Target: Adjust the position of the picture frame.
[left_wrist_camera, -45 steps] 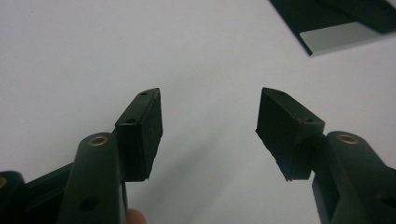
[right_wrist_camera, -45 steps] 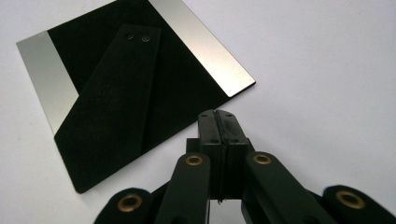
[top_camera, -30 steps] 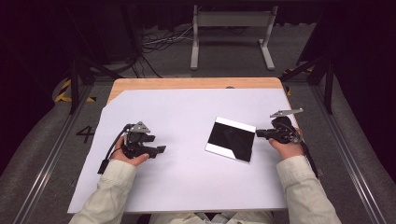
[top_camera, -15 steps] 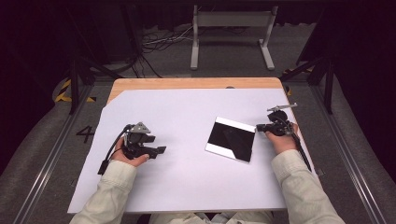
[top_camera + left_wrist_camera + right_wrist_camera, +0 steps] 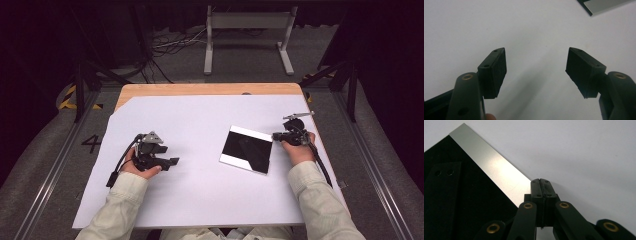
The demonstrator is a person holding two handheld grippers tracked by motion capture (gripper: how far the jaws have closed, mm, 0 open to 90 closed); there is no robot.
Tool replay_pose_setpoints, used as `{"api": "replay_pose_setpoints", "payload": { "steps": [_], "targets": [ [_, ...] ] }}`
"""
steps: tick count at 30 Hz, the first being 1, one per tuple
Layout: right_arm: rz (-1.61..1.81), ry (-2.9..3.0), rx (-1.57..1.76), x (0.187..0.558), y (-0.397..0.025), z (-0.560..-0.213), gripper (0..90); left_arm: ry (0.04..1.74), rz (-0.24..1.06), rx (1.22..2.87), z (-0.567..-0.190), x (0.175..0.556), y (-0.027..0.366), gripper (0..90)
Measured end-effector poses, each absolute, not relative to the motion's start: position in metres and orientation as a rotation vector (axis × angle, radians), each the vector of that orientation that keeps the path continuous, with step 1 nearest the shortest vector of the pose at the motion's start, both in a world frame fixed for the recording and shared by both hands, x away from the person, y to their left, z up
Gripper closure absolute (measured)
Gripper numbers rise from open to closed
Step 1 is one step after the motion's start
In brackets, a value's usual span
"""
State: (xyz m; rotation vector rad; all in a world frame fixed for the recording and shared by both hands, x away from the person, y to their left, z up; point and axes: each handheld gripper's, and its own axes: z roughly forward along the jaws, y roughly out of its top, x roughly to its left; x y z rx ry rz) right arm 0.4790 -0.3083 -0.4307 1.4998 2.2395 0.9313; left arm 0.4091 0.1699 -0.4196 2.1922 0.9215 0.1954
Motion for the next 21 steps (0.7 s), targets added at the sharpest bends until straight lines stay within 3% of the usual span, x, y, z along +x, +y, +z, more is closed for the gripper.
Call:
{"api": "replay_pose_setpoints", "payload": {
  "steps": [21],
  "targets": [
    [1.022, 2.394, 1.299, 0.471, -0.276, -0.435, 89.9, 0.912, 0.196, 2.208, -0.421, 0.409, 0.168, 33.2]
  ]
}}
